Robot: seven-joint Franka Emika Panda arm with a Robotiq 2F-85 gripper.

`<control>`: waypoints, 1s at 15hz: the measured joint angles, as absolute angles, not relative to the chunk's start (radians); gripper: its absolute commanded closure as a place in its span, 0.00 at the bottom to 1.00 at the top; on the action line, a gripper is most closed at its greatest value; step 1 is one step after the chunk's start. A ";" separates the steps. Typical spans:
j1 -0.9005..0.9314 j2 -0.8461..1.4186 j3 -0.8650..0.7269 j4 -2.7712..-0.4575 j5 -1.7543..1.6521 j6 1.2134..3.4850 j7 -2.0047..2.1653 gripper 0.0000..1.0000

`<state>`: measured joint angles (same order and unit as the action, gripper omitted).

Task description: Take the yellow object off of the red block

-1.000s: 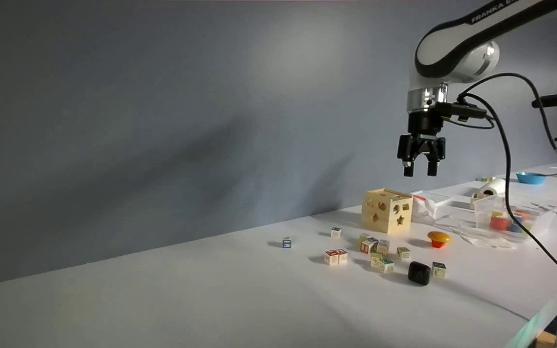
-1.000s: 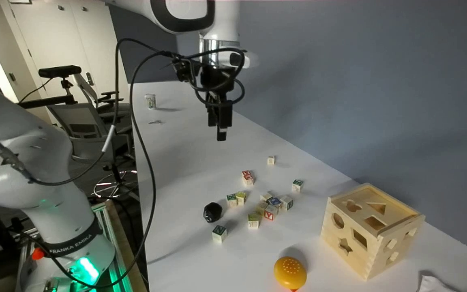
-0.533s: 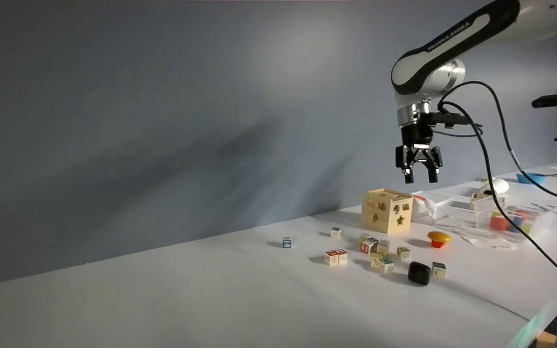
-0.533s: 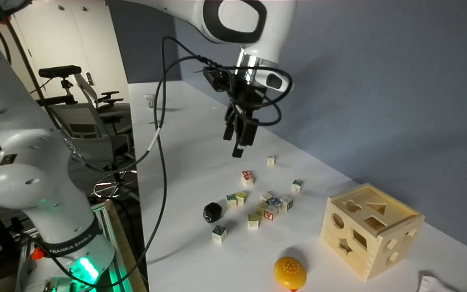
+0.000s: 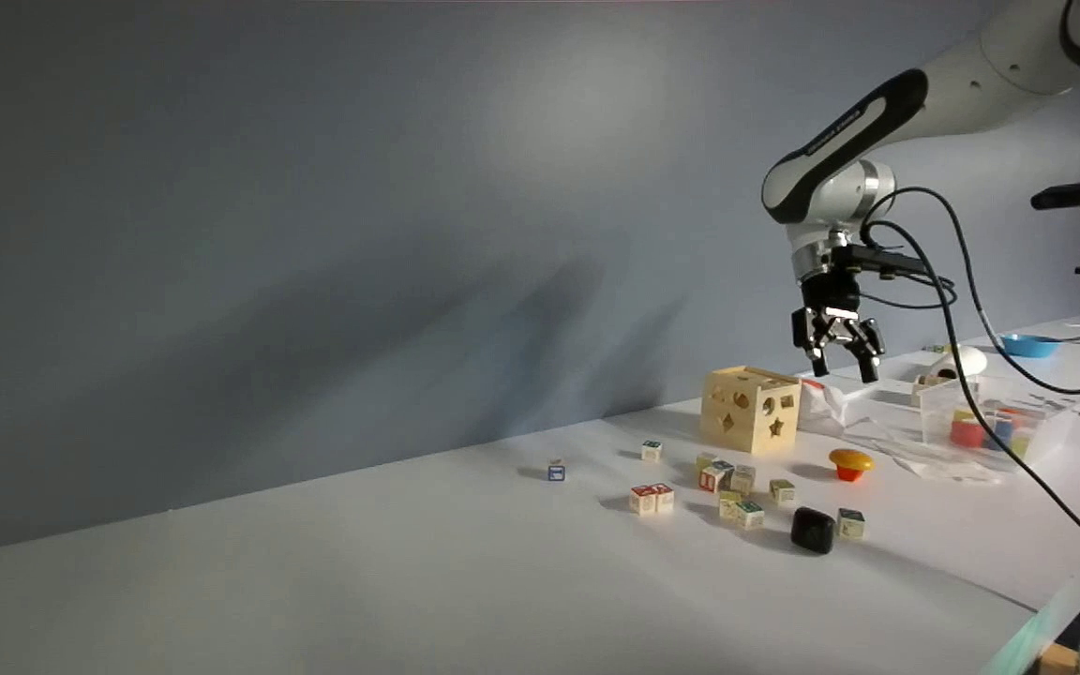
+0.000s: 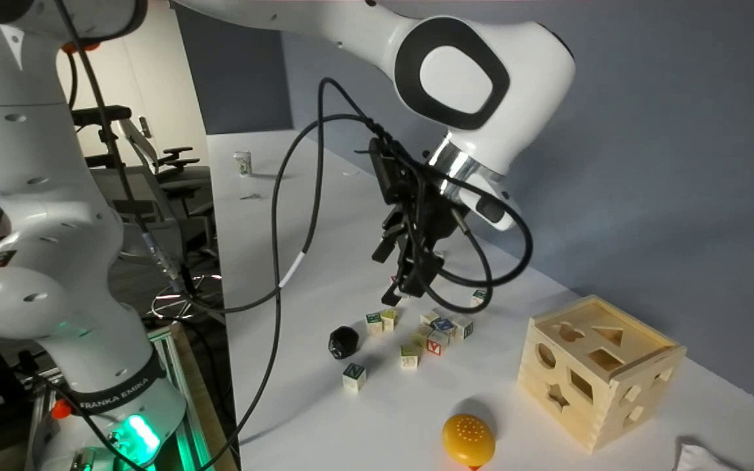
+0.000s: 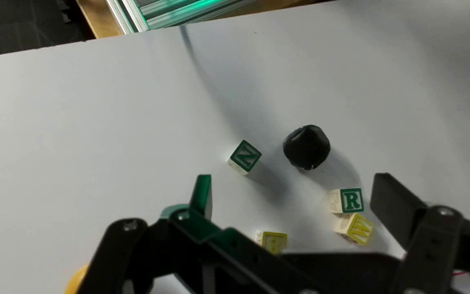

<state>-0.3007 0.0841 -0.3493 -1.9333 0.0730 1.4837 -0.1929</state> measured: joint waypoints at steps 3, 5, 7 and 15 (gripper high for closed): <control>-0.347 0.178 -0.356 -1.876 0.096 1.484 -0.191 0.00; -0.373 0.242 -0.356 -1.832 0.105 1.491 -0.187 0.00; -0.393 0.303 -0.356 -1.787 0.111 1.491 -0.184 0.00; -0.448 0.485 -0.358 -1.657 0.105 1.478 -0.069 0.00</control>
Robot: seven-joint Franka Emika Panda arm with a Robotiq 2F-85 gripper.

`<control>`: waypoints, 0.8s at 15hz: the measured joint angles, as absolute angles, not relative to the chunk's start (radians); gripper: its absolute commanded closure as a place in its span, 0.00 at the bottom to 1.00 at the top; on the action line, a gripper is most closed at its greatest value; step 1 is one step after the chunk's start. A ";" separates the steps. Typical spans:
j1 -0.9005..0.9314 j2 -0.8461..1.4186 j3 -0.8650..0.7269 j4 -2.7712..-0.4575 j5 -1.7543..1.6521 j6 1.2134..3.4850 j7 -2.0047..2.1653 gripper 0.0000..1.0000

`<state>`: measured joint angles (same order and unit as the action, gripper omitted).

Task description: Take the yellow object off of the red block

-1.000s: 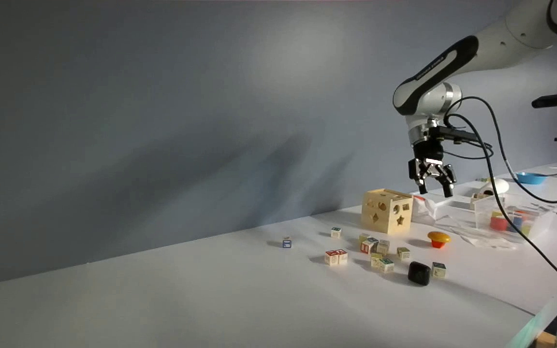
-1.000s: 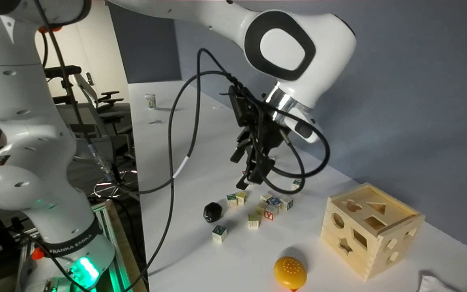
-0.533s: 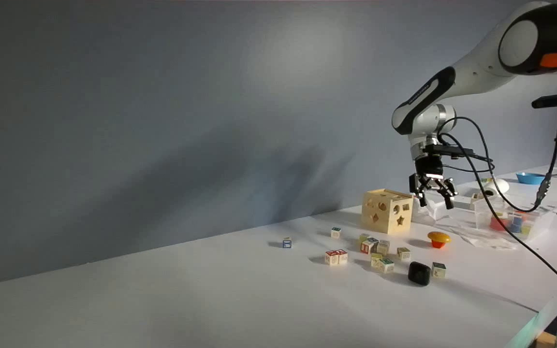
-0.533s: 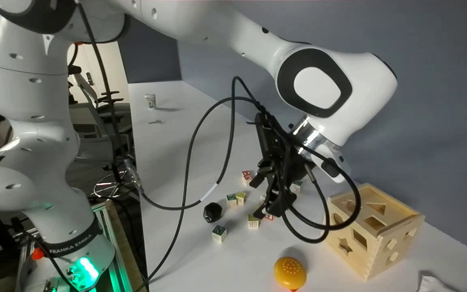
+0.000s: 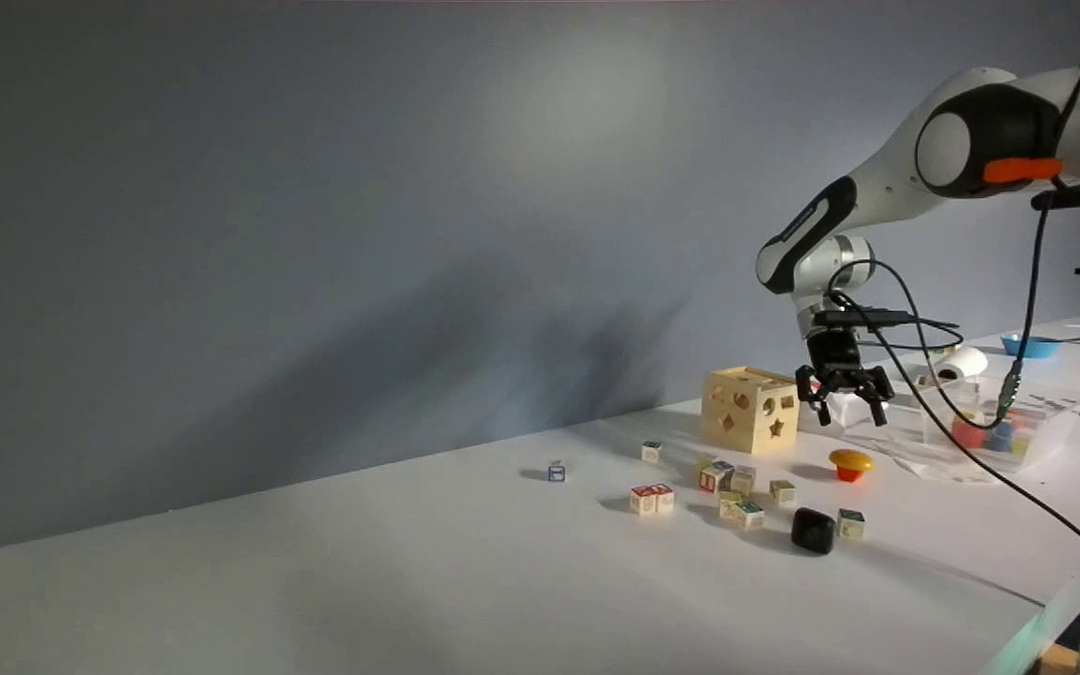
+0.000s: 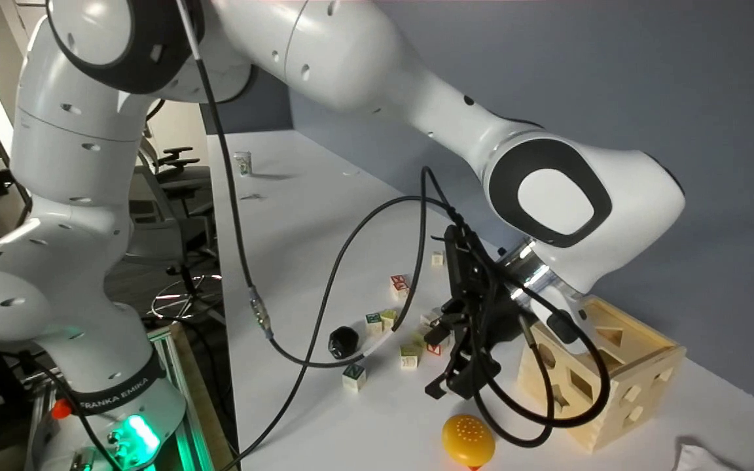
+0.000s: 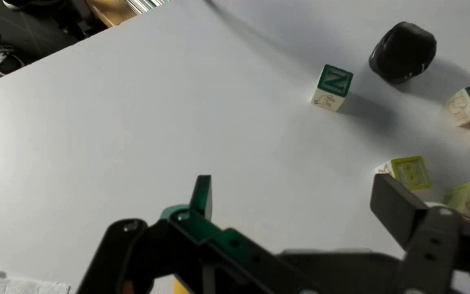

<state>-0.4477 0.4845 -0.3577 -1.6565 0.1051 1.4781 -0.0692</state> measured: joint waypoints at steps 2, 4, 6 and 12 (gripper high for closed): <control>-0.447 0.491 -0.358 -1.651 0.104 1.478 -0.058 0.00; -0.447 0.491 -0.358 -1.645 0.104 1.478 -0.054 0.00; -0.448 0.492 -0.357 -1.644 0.104 1.478 -0.053 0.00; -0.492 0.564 -0.348 -1.583 0.109 1.439 -0.054 0.00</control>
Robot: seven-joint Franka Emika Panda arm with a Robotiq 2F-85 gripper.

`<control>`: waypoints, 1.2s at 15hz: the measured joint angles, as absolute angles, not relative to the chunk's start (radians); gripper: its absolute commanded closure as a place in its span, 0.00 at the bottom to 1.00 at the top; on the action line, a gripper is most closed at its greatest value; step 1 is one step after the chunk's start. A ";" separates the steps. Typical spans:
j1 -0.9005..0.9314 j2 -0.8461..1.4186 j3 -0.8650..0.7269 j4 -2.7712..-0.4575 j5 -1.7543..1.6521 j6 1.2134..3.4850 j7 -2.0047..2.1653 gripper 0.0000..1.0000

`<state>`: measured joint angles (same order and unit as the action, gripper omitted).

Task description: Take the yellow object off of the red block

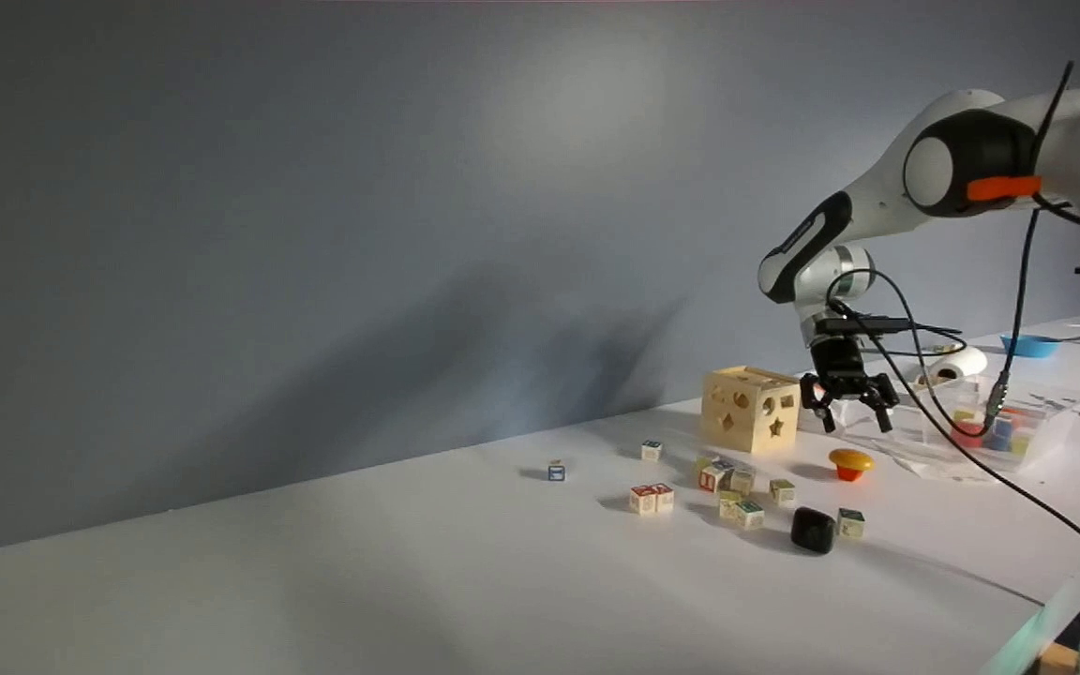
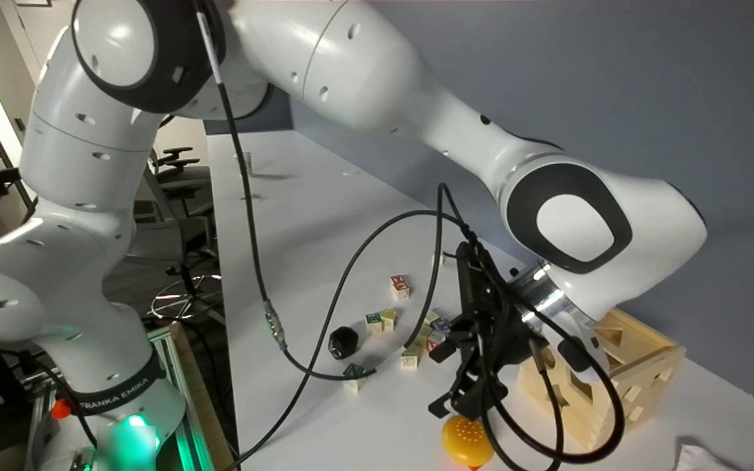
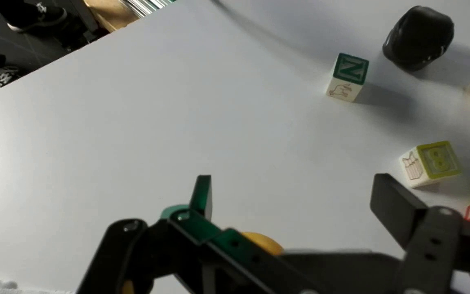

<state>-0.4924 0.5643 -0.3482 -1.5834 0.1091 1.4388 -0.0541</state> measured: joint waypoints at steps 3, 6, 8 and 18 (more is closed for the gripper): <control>-0.532 0.625 -0.344 -1.527 0.118 1.394 -0.054 0.00; -0.570 0.685 -0.337 -1.468 0.136 1.353 -0.054 0.00; -0.594 0.721 -0.330 -1.429 0.157 1.339 -0.052 0.00; -0.663 0.859 -0.292 -1.265 0.181 1.312 0.005 0.00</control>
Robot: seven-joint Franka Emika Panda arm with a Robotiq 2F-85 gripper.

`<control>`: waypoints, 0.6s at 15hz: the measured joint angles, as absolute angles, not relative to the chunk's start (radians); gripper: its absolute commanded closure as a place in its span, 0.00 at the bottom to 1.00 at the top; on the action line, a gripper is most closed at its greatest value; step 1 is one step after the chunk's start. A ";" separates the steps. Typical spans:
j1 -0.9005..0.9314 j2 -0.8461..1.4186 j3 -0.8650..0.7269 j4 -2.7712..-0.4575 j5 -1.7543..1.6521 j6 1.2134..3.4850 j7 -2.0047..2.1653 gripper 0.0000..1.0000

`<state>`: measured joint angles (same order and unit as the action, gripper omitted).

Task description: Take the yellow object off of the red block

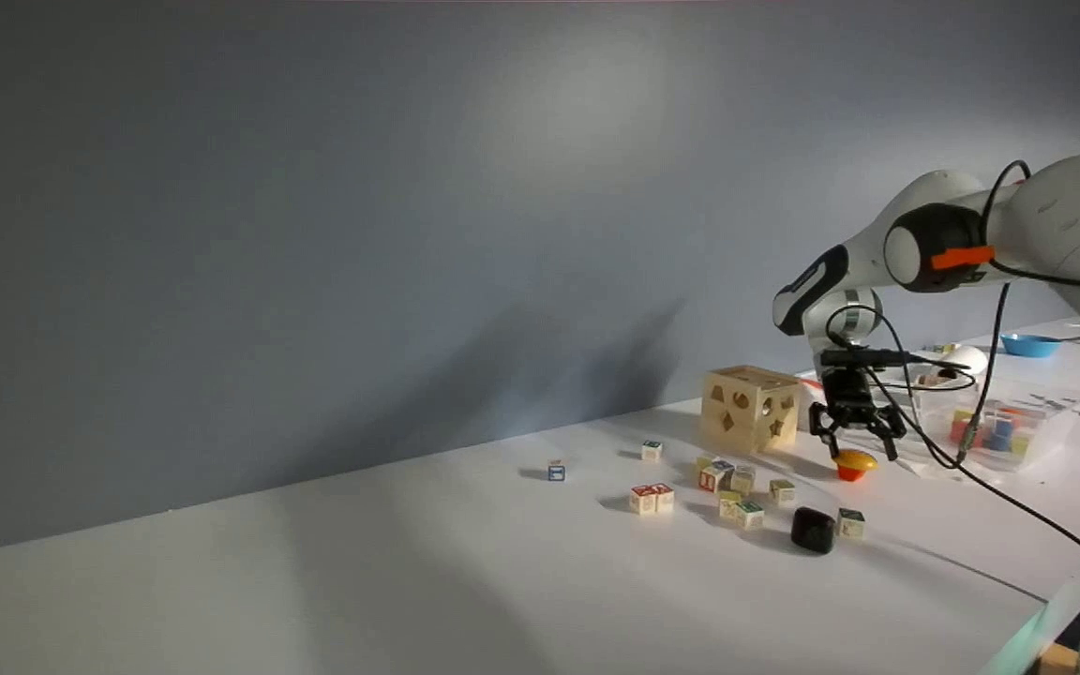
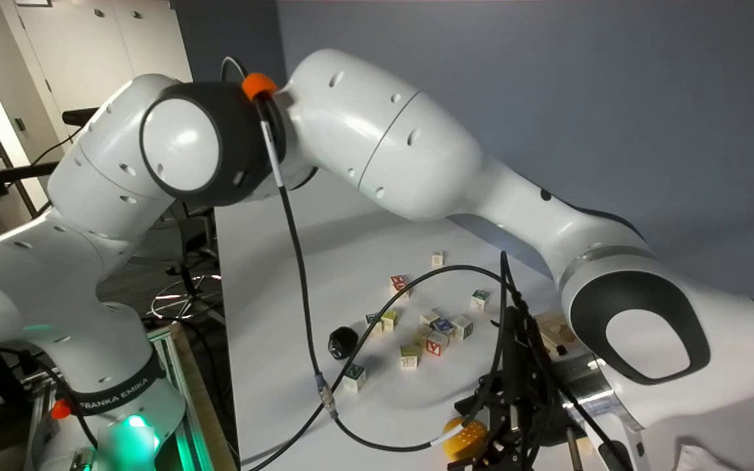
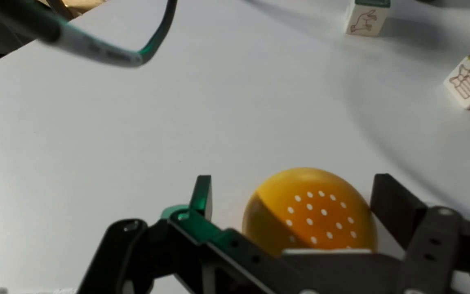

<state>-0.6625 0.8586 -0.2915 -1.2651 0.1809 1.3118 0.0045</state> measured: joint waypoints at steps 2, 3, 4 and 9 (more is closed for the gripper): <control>-0.675 0.879 -0.281 -1.237 0.195 1.309 0.012 0.00; -0.681 0.888 -0.276 -1.224 0.200 1.308 0.014 0.00; -0.687 0.897 -0.271 -1.212 0.205 1.308 0.017 0.00; -0.706 0.926 -0.253 -1.166 0.214 1.307 0.026 0.43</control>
<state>-0.7063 0.9261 -0.2527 -1.1660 0.2144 1.3073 0.0261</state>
